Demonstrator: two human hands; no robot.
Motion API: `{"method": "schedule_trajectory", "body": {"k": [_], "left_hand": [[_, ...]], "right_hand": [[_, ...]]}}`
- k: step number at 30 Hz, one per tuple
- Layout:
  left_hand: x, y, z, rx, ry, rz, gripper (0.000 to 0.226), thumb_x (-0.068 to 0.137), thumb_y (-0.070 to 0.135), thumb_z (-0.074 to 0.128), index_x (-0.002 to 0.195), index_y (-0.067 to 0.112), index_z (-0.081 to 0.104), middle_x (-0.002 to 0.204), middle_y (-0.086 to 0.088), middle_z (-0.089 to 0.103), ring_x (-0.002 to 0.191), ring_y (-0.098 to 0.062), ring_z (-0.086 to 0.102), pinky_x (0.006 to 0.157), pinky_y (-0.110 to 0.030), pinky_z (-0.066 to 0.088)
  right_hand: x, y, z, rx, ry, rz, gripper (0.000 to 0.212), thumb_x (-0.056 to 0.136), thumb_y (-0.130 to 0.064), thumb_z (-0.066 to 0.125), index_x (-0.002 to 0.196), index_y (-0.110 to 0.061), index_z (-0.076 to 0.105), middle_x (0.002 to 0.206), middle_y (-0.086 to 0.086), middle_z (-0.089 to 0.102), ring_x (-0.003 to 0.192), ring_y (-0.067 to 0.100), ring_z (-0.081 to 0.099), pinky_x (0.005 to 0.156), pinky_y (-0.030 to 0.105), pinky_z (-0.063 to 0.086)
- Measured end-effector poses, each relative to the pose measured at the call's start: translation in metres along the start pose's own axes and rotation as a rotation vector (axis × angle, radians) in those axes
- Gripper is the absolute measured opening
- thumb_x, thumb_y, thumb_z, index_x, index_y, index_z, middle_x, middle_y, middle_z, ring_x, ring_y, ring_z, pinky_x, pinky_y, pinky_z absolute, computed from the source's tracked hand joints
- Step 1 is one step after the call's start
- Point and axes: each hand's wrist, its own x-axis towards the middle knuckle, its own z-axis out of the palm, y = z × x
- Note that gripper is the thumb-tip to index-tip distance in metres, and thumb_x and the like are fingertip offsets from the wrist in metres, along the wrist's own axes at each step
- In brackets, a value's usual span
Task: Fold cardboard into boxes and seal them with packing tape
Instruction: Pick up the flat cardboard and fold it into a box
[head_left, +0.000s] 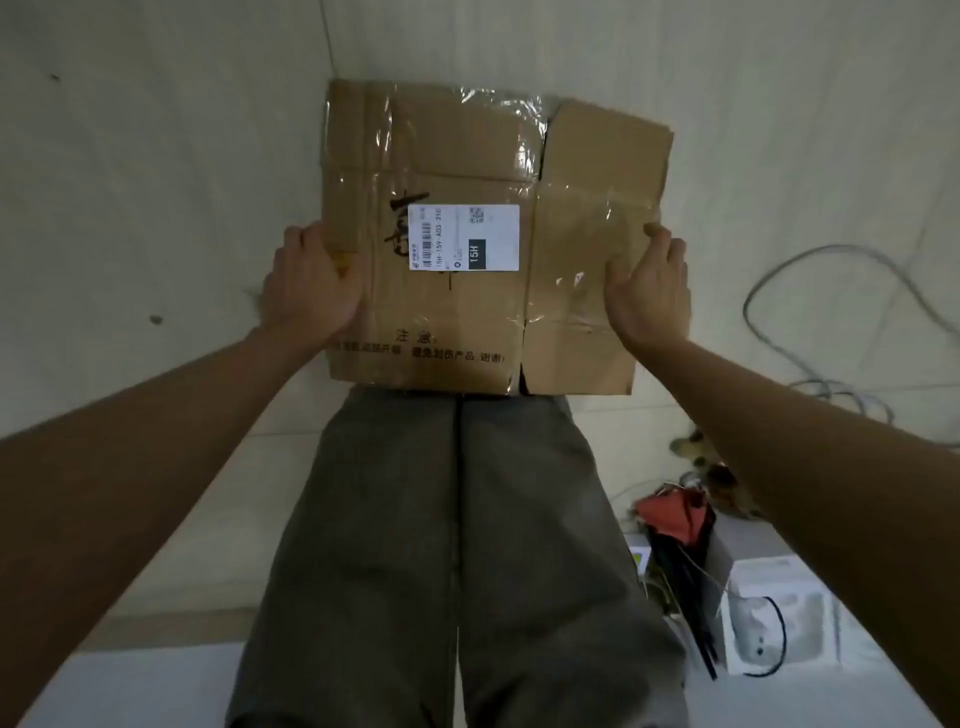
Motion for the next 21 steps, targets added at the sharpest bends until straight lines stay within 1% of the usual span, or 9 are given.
{"method": "schedule_trajectory", "body": {"k": [2,5,8,10,13,15,17,21], "left_hand": [[0.009,-0.005,0.013,-0.018,0.018,-0.024,0.061,0.101,0.044,0.042,0.150,0.009,0.032,0.146,-0.016,0.039,0.131,-0.035,0.043,0.107,-0.049,0.037],[0.016,-0.016,0.034,-0.037,0.011,-0.070,0.065,0.100,0.052,0.042,0.147,0.008,0.033,0.143,-0.017,0.041,0.128,-0.036,0.046,0.105,-0.053,0.040],[0.024,-0.023,0.050,-0.090,-0.008,-0.085,0.073,0.096,0.054,0.050,0.150,0.009,0.028,0.143,-0.018,0.040,0.129,-0.037,0.045,0.106,-0.051,0.040],[0.029,-0.030,0.057,-0.141,-0.019,-0.087,0.082,0.093,0.053,0.058,0.152,0.009,0.024,0.145,-0.018,0.037,0.131,-0.037,0.043,0.108,-0.048,0.038],[0.036,-0.041,0.062,-0.237,-0.020,-0.082,0.091,0.086,0.052,0.068,0.153,0.011,0.023,0.146,-0.016,0.035,0.132,-0.034,0.042,0.111,-0.047,0.037],[0.039,-0.046,0.060,-0.302,-0.024,-0.086,0.095,0.082,0.052,0.074,0.152,0.013,0.023,0.146,-0.014,0.036,0.132,-0.032,0.044,0.111,-0.047,0.038],[0.040,-0.050,0.055,-0.343,-0.042,-0.083,0.097,0.078,0.052,0.078,0.150,0.013,0.025,0.146,-0.013,0.039,0.131,-0.030,0.046,0.110,-0.050,0.041],[0.028,-0.049,0.036,-0.401,-0.035,-0.079,0.099,0.075,0.055,0.079,0.149,0.014,0.027,0.146,-0.010,0.041,0.131,-0.027,0.047,0.108,-0.049,0.043]], "right_hand": [[0.005,0.005,0.011,0.000,0.004,0.049,0.049,0.098,-0.027,0.043,0.144,-0.013,0.037,0.141,0.010,0.044,0.123,0.032,0.049,0.096,0.049,0.043],[0.010,0.021,0.029,-0.009,-0.037,0.106,0.049,0.098,-0.028,0.044,0.143,-0.011,0.037,0.142,0.012,0.042,0.126,0.033,0.046,0.099,0.050,0.043],[0.015,0.031,0.040,0.029,-0.074,0.187,0.051,0.097,-0.031,0.046,0.143,-0.009,0.038,0.145,0.014,0.039,0.131,0.035,0.040,0.103,0.050,0.039],[0.017,0.038,0.046,0.116,-0.082,0.264,0.058,0.095,-0.034,0.050,0.148,-0.014,0.034,0.146,0.014,0.040,0.132,0.036,0.040,0.106,0.049,0.039],[0.018,0.047,0.052,0.349,-0.079,0.400,0.070,0.091,-0.042,0.057,0.152,-0.025,0.027,0.143,0.011,0.047,0.130,0.035,0.046,0.107,0.051,0.042],[0.016,0.053,0.052,0.388,-0.088,0.404,0.073,0.090,-0.047,0.059,0.152,-0.028,0.027,0.141,0.010,0.050,0.129,0.034,0.048,0.106,0.052,0.044],[0.012,0.058,0.051,0.390,-0.089,0.374,0.076,0.089,-0.052,0.061,0.152,-0.028,0.027,0.140,0.011,0.051,0.128,0.034,0.049,0.107,0.052,0.044],[-0.006,0.055,0.039,0.441,-0.017,0.309,0.078,0.088,-0.058,0.061,0.152,-0.026,0.029,0.140,0.010,0.049,0.127,0.031,0.050,0.108,0.050,0.043]]}}
